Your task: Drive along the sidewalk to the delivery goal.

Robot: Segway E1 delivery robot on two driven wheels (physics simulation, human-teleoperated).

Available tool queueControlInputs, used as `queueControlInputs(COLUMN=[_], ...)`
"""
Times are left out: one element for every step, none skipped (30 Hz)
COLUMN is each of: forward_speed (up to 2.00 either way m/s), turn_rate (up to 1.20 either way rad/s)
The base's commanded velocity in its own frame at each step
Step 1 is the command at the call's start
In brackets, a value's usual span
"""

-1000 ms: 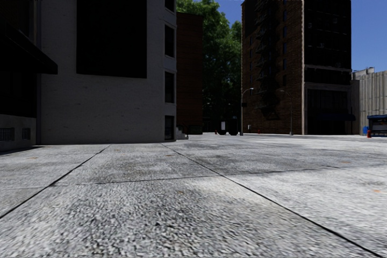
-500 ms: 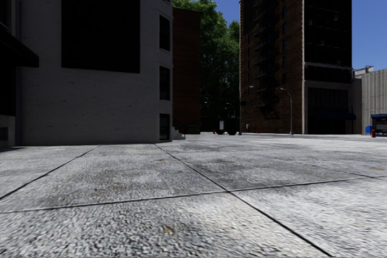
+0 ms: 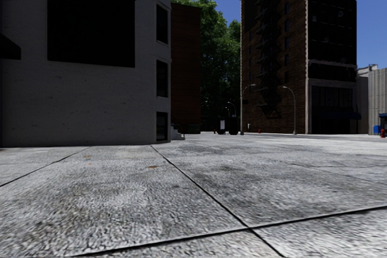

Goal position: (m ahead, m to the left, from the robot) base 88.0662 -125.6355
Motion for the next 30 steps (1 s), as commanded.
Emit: queueControlInputs(forward_speed=[2.00,2.00,2.00,2.00,2.00,2.00,2.00,2.00,2.00,2.00,2.00,2.00,2.00,2.00,2.00,2.00,2.00,2.00,2.00,2.00,2.00,2.00,2.00,2.00,2.00,2.00,2.00,2.00,2.00,2.00], turn_rate=[0.00,0.00,0.00,0.00,0.00,0.00,0.00,0.00,0.00,0.00,0.00,0.00,0.00,0.00,0.00,0.00,0.00,0.00,0.00,0.00,0.00,0.00,0.00,0.00,0.00,0.00,0.00,0.00,0.00,0.00])
